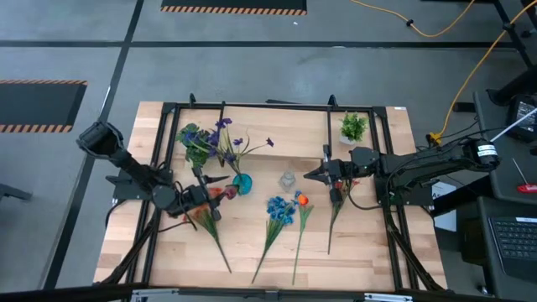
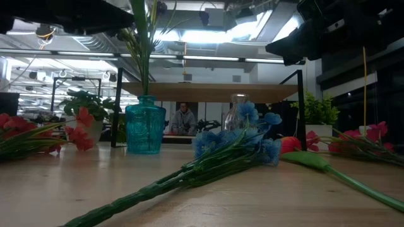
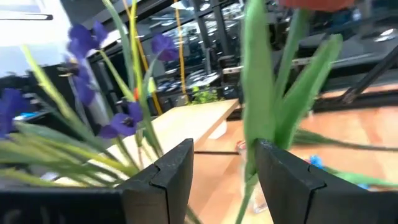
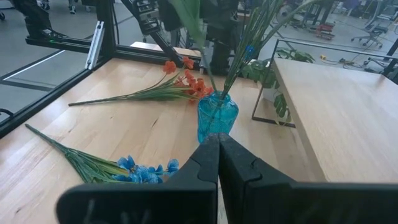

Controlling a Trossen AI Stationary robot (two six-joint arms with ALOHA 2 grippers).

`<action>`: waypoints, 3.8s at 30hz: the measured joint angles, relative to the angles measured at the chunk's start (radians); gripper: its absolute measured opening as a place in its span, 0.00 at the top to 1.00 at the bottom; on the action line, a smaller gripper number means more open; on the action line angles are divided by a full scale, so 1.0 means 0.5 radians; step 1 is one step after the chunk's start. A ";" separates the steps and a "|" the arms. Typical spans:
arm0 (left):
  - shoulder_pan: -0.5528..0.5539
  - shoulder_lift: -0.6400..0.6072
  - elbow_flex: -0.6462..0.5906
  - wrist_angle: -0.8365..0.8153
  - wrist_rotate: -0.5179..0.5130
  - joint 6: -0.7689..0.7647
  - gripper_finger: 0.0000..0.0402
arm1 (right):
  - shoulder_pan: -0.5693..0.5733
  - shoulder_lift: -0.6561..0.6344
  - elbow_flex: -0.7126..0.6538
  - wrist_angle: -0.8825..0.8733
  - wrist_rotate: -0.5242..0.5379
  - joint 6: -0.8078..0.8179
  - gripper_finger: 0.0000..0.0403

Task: Pick and place flowers into a vace then onto a shelf
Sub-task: Put the dark red flower into the transparent blue vase, then put the blue flowers into the transparent blue vase

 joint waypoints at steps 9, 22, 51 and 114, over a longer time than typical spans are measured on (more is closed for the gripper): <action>-0.207 0.000 0.060 0.000 -0.361 0.126 0.59 | -0.001 0.000 0.000 0.000 0.000 0.001 0.99; -0.522 0.000 0.186 -0.001 -0.638 0.139 0.64 | -0.001 0.000 0.000 0.009 0.000 0.060 0.99; -0.500 0.002 0.425 -1.317 0.151 -1.105 1.00 | 0.000 -0.002 0.129 0.022 -0.005 0.264 0.99; 0.095 1.434 2.559 -3.809 1.095 -3.115 0.57 | 0.066 -0.016 0.130 -0.313 -0.005 0.262 0.99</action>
